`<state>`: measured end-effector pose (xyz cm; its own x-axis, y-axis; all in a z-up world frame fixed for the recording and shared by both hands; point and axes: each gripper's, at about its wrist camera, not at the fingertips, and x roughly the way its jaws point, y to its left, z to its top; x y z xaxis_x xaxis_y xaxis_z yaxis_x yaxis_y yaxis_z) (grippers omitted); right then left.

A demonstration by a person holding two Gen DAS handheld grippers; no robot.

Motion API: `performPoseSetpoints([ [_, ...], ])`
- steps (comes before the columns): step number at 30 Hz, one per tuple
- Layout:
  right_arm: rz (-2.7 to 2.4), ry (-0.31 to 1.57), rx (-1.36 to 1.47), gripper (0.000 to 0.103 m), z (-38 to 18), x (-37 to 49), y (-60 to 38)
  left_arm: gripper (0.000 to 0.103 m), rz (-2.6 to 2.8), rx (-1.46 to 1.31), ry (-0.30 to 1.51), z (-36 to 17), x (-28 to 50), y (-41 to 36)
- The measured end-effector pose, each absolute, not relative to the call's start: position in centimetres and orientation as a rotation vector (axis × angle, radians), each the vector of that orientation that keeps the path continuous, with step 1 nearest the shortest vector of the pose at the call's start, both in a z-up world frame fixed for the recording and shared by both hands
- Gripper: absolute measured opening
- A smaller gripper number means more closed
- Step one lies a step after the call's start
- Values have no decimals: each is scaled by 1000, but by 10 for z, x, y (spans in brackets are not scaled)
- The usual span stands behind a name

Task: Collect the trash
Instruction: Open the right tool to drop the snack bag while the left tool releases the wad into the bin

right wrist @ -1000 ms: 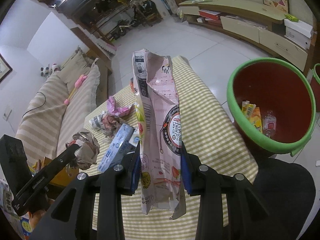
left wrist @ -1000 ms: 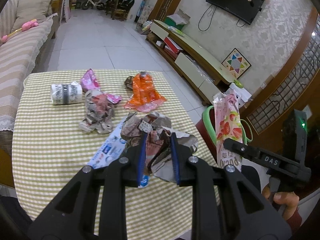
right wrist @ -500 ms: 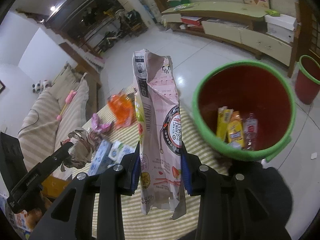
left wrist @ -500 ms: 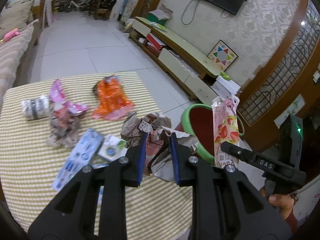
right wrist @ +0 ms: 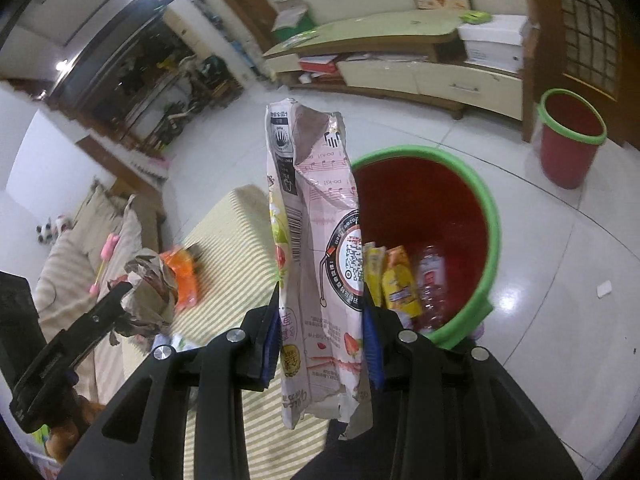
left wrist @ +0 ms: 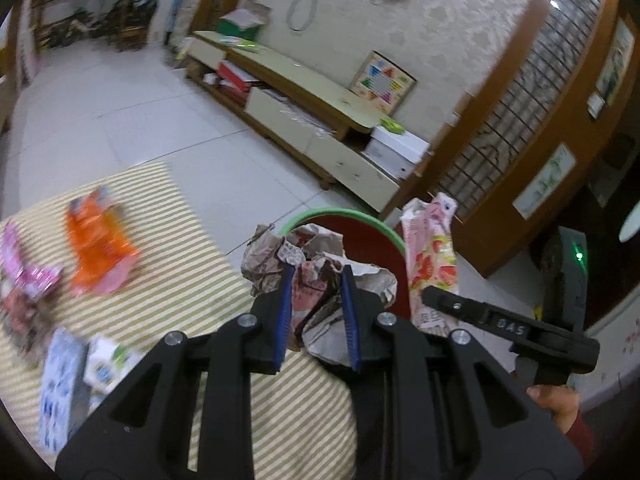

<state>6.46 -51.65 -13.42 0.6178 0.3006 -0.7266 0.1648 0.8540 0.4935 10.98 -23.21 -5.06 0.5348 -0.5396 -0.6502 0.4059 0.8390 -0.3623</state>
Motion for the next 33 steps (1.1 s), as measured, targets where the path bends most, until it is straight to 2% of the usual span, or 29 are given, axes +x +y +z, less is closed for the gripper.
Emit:
performPoseSetpoints([
  [6, 34, 892, 591, 36, -137, 79, -546, 25, -652, -99, 830, -55, 135, -282],
  [7, 31, 890, 594, 37, -138, 83, -550, 35, -665, -93, 828, -56, 138, -288],
  [8, 24, 893, 598, 46, -140, 88, -554, 57, -674, -89, 827, -57, 140, -293],
  [9, 12, 893, 601, 55, -140, 90, -557, 68, -672, -87, 820, -58, 142, -296],
  [10, -4, 888, 603, 65, -141, 92, -560, 73, -666, -94, 807, -58, 142, -296],
  [15, -2, 894, 617, 65, -144, 95, -559, 74, -631, -101, 827, -65, 140, -280],
  [20, 26, 923, 622, 66, -150, 92, -543, 77, -540, -129, 849, -72, 130, -231],
  [26, 81, 969, 595, 69, -155, 79, -502, 81, -341, -74, 865, -81, 107, -143],
  [33, 147, 1028, 559, 69, -163, 63, -445, 81, -113, -198, 1022, -125, 91, -28],
])
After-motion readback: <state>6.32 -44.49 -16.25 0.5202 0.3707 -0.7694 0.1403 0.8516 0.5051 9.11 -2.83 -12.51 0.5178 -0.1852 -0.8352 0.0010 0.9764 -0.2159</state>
